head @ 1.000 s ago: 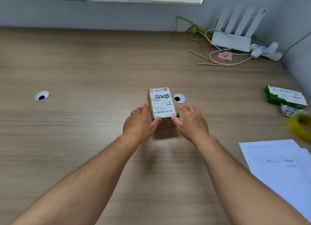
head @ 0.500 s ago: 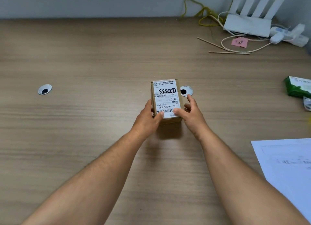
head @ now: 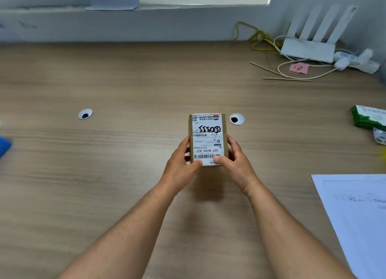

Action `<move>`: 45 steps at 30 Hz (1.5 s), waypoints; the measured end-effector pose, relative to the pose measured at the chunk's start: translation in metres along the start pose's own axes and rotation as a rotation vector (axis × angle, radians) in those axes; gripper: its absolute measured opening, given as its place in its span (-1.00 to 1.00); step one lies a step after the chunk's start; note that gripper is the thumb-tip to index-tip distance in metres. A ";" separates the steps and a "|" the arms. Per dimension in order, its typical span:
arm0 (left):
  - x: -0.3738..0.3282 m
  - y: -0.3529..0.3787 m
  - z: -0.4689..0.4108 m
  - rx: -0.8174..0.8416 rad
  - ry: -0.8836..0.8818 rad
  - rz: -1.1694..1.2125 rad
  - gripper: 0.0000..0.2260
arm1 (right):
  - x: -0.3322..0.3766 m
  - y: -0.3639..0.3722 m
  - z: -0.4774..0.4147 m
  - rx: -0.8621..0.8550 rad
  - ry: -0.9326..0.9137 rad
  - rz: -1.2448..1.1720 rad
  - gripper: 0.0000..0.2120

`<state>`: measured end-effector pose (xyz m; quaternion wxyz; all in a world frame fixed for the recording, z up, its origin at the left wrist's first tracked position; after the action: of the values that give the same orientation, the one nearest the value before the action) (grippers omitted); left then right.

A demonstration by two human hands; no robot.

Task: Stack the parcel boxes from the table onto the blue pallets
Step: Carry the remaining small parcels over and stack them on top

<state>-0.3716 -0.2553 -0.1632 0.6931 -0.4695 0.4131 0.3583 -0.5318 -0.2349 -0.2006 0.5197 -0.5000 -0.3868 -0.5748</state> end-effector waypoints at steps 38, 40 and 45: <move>0.019 -0.269 0.212 -0.433 0.131 -0.137 -0.42 | 0.124 0.262 0.140 0.327 -0.296 -0.007 -0.32; 0.027 -0.294 0.227 -0.466 0.125 -0.151 -0.43 | 0.132 0.287 0.150 0.358 -0.309 0.001 -0.32; 0.048 -0.353 0.270 -0.577 0.108 -0.200 -0.44 | 0.146 0.343 0.174 0.413 -0.333 -0.008 -0.34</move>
<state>0.0238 -0.1010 -0.0230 0.5401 -0.7036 0.2823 0.3654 -0.1588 -0.1531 -0.0487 0.5374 -0.4695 -0.5781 -0.3958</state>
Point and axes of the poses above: each hand's wrist, its own z-axis away from the middle knuckle, its own y-axis out of the palm, x = y × z, the point moved 6 cm from there along -z, towards the middle knuckle
